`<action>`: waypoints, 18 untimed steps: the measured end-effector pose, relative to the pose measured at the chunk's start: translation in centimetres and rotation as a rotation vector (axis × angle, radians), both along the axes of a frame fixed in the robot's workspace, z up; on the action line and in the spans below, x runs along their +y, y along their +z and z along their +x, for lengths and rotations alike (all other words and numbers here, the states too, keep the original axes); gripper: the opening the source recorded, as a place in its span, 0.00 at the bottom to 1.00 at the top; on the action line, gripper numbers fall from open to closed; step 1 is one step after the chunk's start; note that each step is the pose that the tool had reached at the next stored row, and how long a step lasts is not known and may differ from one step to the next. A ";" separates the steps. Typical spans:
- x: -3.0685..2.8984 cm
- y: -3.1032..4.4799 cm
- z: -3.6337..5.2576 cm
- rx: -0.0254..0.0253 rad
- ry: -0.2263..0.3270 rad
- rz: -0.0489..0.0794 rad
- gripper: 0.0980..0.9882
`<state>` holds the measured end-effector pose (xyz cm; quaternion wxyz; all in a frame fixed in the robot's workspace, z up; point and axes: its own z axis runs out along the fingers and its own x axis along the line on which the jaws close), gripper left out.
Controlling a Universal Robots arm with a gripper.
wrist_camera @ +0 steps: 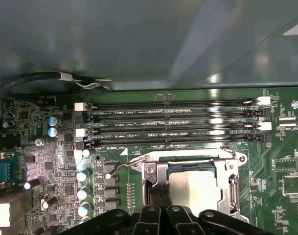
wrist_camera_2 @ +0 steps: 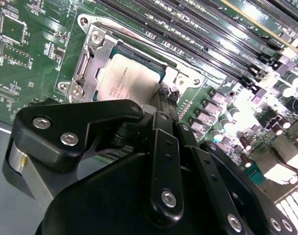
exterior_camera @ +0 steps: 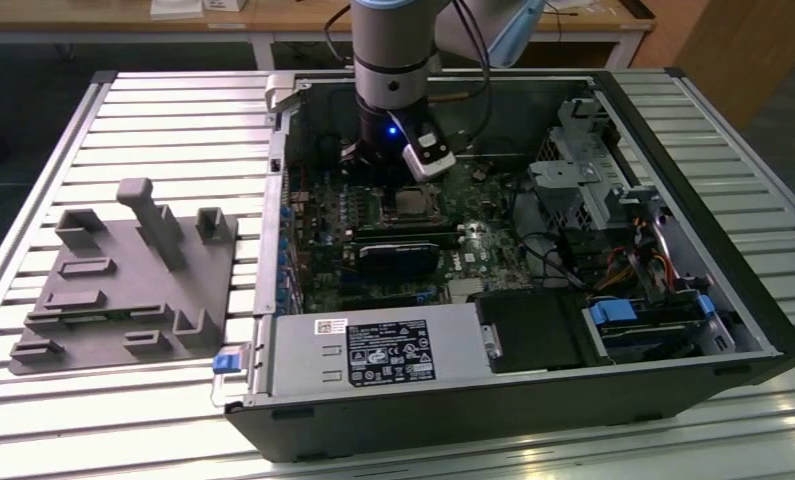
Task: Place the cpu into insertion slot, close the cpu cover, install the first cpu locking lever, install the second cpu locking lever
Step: 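Close the cpu cover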
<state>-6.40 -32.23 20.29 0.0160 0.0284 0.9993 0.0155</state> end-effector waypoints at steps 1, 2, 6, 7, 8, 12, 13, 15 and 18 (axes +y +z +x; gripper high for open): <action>0.00 0.15 0.00 0.0000 0.000 0.000 0.01; 0.00 0.32 0.00 0.0000 0.000 0.000 0.01; 0.00 0.98 0.00 0.0000 0.000 0.000 0.01; 0.00 1.13 0.00 0.0000 0.000 0.000 0.01; 0.00 1.16 0.00 0.0000 0.000 0.000 0.01; 0.00 1.17 0.25 0.0000 0.000 0.000 0.01; 0.00 1.17 0.43 0.0000 0.000 0.000 0.01; 0.00 1.16 0.85 0.0000 0.000 0.000 0.01; 0.00 1.17 1.53 0.0001 0.000 0.000 0.01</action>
